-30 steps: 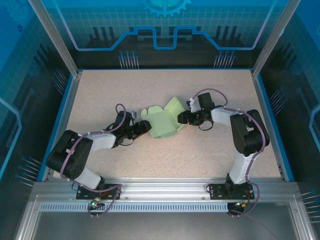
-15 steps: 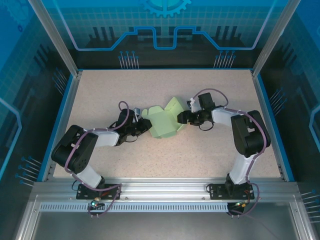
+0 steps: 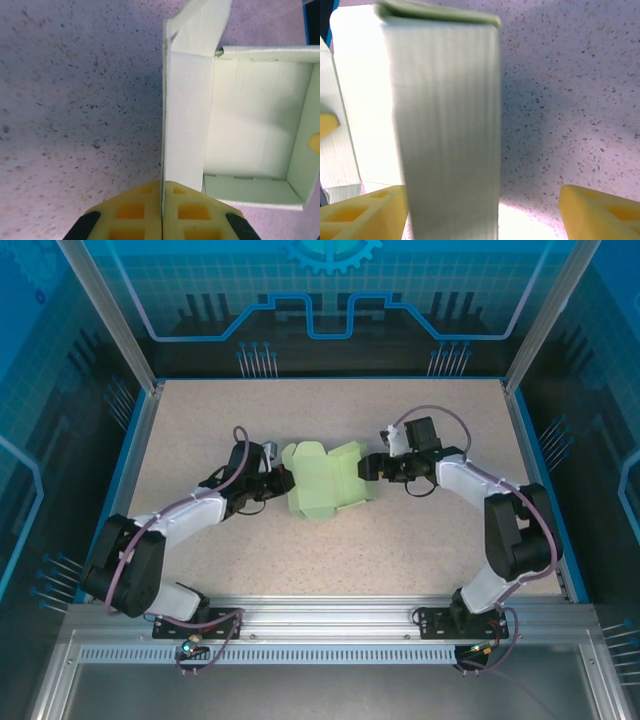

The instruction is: Fold the paper box

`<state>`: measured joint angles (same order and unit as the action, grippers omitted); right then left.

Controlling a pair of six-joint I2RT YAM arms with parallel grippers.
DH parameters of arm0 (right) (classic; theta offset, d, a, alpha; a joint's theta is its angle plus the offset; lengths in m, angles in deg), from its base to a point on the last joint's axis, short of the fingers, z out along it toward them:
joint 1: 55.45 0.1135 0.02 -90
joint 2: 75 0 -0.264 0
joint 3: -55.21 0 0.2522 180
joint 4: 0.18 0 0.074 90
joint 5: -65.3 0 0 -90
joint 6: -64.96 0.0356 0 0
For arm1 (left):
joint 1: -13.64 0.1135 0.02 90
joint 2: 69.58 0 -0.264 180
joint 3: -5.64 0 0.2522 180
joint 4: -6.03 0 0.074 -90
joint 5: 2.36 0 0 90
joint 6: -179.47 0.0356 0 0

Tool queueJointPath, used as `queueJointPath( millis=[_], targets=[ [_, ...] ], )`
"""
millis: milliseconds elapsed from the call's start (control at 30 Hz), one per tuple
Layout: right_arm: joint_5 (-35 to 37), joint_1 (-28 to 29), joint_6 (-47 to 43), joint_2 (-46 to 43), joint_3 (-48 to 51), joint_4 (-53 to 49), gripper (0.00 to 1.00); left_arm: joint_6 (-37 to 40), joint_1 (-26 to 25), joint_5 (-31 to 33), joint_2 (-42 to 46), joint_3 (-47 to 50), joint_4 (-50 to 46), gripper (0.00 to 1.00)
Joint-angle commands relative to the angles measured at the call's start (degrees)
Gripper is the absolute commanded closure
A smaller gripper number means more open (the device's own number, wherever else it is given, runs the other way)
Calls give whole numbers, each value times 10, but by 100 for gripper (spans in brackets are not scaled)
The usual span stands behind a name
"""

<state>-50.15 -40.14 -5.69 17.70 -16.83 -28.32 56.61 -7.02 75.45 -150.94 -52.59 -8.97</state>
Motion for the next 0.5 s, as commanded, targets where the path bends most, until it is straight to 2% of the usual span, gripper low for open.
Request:
queueJointPath(
  millis=[0,133,233,467],
  targets=[
    [16,-8,-14,-44,-20,-34,20,96,6,36,35,-57,-171,98],
    [55,-10,-20,-73,-32,-54,20,152,7,79,54,-114,-288,99],
    [126,-11,-43,-74,-49,-78,20,181,8,110,64,-147,-347,99],
    [248,-15,-120,16,-127,-134,18,222,8,131,44,-207,-404,99]
  ],
)
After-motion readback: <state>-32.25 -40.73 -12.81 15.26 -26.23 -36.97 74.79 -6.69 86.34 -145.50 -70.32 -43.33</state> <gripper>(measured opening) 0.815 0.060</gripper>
